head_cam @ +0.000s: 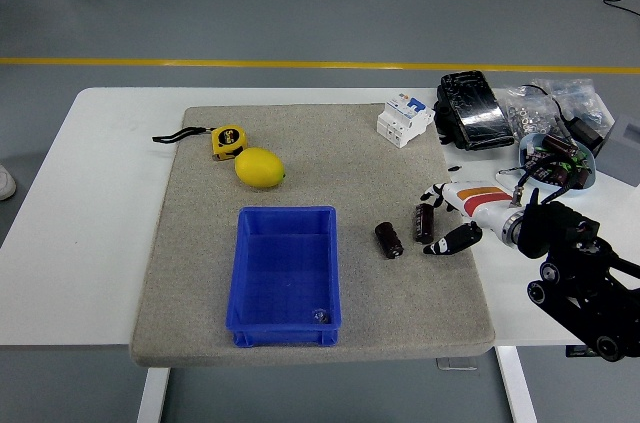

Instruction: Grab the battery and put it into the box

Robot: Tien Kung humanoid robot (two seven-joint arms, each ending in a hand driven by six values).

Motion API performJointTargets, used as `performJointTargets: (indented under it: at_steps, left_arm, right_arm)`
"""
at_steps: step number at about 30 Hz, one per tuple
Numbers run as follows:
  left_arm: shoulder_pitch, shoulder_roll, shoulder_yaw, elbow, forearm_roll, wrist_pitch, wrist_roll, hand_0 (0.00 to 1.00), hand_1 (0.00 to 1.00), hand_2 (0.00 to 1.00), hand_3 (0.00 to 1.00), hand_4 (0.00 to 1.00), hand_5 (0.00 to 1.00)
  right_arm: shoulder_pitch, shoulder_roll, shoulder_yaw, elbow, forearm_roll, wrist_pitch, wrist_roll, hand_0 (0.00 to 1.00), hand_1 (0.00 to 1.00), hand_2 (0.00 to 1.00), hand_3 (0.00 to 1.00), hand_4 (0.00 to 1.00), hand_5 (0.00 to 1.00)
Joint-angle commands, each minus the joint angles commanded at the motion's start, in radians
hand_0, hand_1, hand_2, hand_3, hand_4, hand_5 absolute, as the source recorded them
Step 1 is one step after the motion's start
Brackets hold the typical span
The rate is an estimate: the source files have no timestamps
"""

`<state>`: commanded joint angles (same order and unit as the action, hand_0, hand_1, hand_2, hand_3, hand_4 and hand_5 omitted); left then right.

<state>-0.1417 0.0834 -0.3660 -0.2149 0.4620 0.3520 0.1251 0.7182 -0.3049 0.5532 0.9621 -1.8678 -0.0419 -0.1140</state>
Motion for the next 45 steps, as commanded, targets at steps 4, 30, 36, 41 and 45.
performJointTargets:
  at_steps: [4,30,36,41,45]
  left_arm:
    - [-0.004,-0.001,0.001,0.000,-0.001,0.001,0.000,0.562,0.580,0.638,0.583,0.630,0.602]
    - [-0.003,-0.012,-0.026,-0.005,0.039,0.000,0.013,0.549,0.582,0.639,0.582,0.630,0.602]
    - [-0.003,-0.010,-0.015,-0.007,0.027,0.002,0.011,0.549,0.581,0.640,0.582,0.629,0.601]
    - [-0.007,-0.011,-0.012,-0.008,0.024,0.002,0.010,0.550,0.582,0.641,0.582,0.629,0.602]
    - [-0.009,-0.012,-0.014,-0.008,0.026,0.001,0.010,0.550,0.587,0.642,0.582,0.631,0.604]
  right_arm:
    - [0.006,0.003,-0.013,-0.014,0.005,-0.010,0.001,0.505,0.610,0.698,0.801,0.998,0.448]
    - [0.005,0.029,-0.068,-0.061,0.067,-0.130,0.018,0.402,0.482,0.581,0.661,0.998,0.437]
    - [0.003,0.026,-0.075,-0.058,0.068,-0.146,0.022,0.371,0.439,0.502,0.530,0.996,0.409]
    - [0.001,0.018,-0.077,-0.065,0.074,-0.155,0.024,0.337,0.391,0.472,0.521,0.976,0.415]
    - [-0.001,0.013,-0.070,-0.063,0.072,-0.163,0.024,0.315,0.355,0.439,0.493,0.918,0.412]
